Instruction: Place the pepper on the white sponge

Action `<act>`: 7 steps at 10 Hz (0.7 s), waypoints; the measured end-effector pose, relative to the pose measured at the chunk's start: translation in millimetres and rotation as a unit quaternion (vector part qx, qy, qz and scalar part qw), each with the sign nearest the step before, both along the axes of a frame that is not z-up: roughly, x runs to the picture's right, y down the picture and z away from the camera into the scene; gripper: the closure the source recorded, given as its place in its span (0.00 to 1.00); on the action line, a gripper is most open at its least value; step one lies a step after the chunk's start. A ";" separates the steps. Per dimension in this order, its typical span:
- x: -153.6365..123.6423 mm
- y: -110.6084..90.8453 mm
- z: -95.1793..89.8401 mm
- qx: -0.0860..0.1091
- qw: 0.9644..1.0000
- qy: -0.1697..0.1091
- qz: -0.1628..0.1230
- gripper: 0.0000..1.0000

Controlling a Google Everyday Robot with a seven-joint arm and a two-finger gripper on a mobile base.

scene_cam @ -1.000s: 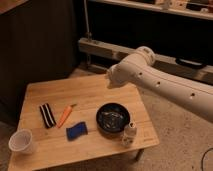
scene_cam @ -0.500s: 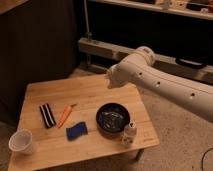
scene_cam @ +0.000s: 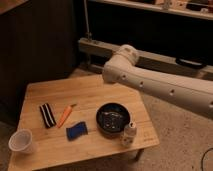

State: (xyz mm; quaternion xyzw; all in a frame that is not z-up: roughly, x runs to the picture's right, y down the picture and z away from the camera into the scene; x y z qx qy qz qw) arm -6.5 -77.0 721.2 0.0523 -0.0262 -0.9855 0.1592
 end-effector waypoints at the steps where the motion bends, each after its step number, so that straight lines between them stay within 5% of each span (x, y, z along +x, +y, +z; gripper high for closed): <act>1: -9.9 -6.1 7.6 -0.004 0.997 0.023 0.070 0.59; 2: -12.2 -8.4 13.6 -0.010 0.991 0.033 0.126 0.59; 3: -13.1 -10.3 19.8 -0.019 0.980 0.039 0.192 0.59; 5: -15.6 -11.0 31.6 -0.044 0.949 0.026 0.311 0.59; 7: -16.3 -11.6 35.4 -0.055 0.934 0.018 0.353 0.59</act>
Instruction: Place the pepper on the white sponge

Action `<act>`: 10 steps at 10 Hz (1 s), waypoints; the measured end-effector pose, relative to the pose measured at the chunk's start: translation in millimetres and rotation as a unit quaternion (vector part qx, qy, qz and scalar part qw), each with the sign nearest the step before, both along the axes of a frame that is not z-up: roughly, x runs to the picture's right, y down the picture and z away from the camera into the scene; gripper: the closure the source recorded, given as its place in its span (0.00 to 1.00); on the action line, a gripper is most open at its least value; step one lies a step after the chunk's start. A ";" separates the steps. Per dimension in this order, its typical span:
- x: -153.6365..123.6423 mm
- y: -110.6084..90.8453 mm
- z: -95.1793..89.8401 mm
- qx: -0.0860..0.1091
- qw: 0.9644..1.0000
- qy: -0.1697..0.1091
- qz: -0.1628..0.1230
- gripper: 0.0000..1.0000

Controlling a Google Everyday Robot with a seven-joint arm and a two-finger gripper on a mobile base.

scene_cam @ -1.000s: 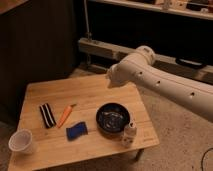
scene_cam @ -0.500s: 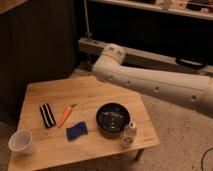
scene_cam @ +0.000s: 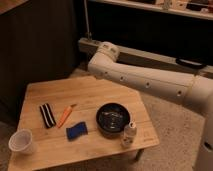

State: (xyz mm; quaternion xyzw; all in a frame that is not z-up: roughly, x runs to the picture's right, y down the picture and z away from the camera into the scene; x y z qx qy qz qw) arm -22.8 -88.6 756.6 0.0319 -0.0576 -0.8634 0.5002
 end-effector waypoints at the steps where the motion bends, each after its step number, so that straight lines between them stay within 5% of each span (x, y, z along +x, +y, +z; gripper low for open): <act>1: -1.6 -0.3 -0.3 0.000 1.000 -0.001 0.001 0.59; 3: -0.3 -1.3 0.5 -0.005 1.000 0.000 0.006 0.59; 5: 2.3 -7.3 12.5 -0.062 0.997 -0.005 0.037 0.59; 6: -3.6 -11.2 27.0 -0.159 0.984 -0.036 0.069 0.59; 7: -7.0 -11.4 31.6 -0.219 0.970 -0.069 0.082 0.59; 9: -18.5 -4.5 30.6 -0.308 0.938 -0.130 0.093 0.59; 10: -21.2 -1.4 29.6 -0.332 0.927 -0.148 0.094 0.59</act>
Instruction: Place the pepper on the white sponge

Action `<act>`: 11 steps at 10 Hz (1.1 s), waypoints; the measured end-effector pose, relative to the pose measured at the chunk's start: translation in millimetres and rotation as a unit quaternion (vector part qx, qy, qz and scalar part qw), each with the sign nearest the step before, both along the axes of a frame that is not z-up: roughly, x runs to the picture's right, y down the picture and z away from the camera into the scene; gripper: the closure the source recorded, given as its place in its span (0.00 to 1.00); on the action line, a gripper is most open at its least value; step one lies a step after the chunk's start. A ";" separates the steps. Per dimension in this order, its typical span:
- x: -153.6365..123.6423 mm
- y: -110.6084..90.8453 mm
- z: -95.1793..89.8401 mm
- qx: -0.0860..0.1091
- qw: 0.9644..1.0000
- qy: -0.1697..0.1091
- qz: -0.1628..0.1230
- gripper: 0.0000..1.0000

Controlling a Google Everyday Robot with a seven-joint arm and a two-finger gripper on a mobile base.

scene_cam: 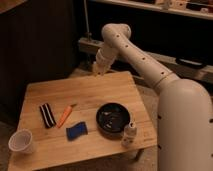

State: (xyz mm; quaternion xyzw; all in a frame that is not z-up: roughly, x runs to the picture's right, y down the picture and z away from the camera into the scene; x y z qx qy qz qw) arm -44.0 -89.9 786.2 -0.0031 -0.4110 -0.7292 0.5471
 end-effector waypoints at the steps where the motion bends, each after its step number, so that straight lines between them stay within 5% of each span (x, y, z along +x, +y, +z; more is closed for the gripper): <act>1: -0.5 1.4 -2.0 -0.018 1.000 -0.017 0.005 0.59; 3: -1.8 1.9 -2.4 -0.023 0.999 -0.023 0.005 0.59; 5: 5.7 0.5 3.8 -0.037 0.999 0.009 0.028 0.59; 11: -8.5 27.6 -40.7 -0.059 0.992 0.065 0.092 0.59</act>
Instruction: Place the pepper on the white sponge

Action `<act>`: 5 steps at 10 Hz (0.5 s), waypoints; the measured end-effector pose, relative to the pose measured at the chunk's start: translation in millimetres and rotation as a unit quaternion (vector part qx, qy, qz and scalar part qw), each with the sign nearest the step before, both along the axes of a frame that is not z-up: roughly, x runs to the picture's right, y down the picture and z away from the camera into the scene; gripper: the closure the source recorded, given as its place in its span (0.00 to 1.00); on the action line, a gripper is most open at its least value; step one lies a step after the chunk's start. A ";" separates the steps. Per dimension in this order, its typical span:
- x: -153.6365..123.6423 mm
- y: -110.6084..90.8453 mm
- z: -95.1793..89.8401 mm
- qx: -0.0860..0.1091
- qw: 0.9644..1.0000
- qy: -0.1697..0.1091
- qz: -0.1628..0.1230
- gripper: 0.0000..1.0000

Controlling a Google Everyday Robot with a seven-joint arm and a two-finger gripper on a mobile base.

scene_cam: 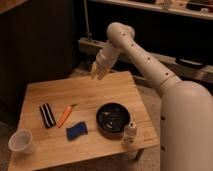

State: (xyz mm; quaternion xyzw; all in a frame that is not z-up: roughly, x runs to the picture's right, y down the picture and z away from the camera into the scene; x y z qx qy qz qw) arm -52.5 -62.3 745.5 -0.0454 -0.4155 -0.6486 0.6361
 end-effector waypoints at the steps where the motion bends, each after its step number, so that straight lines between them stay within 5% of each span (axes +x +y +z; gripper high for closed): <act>1: -7.2 12.5 -9.9 0.001 1.000 0.014 0.020 0.59; 5: -57.3 79.8 -50.5 0.017 0.994 0.067 0.083 0.59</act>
